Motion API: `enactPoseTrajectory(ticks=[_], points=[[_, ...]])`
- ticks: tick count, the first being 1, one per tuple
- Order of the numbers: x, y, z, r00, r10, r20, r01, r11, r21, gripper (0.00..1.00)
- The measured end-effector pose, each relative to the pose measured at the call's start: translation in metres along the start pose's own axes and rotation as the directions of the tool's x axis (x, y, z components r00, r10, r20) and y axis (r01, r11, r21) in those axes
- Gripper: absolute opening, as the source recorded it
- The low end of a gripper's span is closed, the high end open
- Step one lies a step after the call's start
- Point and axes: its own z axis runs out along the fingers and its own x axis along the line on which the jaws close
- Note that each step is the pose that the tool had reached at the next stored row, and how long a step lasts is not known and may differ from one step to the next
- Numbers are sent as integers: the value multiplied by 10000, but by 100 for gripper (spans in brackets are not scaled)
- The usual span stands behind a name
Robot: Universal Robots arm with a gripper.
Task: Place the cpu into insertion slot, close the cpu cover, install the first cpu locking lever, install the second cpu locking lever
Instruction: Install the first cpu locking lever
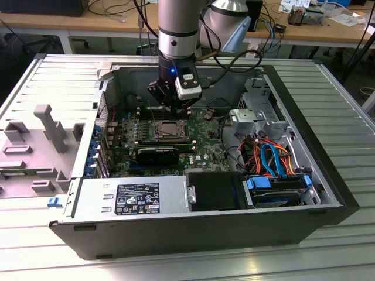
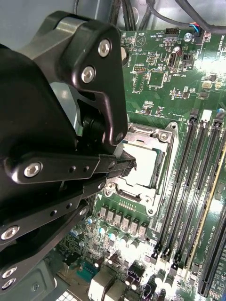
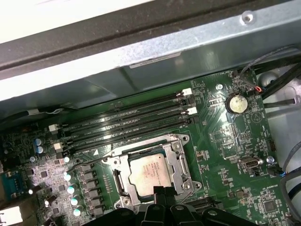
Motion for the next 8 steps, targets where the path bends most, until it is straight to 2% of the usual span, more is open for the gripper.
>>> enactPoseTrajectory(ticks=[8], points=[[0,0,0,9999,-118,5,118,9999,1,11]])
